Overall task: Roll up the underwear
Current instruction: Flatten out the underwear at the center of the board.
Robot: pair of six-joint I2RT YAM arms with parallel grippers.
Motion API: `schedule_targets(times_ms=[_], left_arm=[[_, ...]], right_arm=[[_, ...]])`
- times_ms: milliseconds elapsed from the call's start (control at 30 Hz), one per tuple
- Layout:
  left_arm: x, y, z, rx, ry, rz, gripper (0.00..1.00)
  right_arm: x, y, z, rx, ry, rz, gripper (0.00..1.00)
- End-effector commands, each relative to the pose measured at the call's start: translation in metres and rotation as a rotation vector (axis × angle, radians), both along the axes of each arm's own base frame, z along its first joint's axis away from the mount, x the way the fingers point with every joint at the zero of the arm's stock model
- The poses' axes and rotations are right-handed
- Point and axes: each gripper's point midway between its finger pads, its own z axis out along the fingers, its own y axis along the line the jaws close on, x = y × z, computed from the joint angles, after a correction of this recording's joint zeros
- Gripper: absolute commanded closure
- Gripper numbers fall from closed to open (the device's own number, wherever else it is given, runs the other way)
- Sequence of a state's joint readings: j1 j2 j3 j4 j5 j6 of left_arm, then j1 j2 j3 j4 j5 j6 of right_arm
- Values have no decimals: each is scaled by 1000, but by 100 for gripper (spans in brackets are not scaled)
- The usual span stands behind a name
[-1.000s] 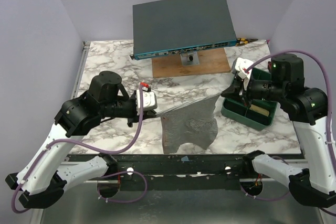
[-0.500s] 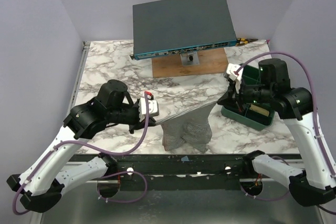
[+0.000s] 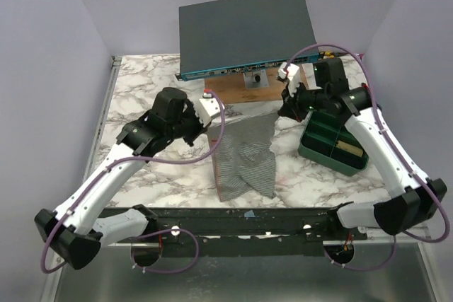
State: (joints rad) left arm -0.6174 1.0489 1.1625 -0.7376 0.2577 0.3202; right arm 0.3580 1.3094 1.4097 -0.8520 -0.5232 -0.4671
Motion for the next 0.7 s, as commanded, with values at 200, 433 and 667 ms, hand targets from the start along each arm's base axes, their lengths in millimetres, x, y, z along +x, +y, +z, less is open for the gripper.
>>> schedule_targets(times_ms=[200,433,667], left_arm=[[92,-6,-67,129,18,149,100],[129,-1,-96,162,25,296,100],[152,7,-117,214,17,410,72]], right_arm=[[91,8,-62,-67,-43,-111,99],[125,19,-95,-62,-44,-136,99],[155,18,-110,-83,-78,-211,87]])
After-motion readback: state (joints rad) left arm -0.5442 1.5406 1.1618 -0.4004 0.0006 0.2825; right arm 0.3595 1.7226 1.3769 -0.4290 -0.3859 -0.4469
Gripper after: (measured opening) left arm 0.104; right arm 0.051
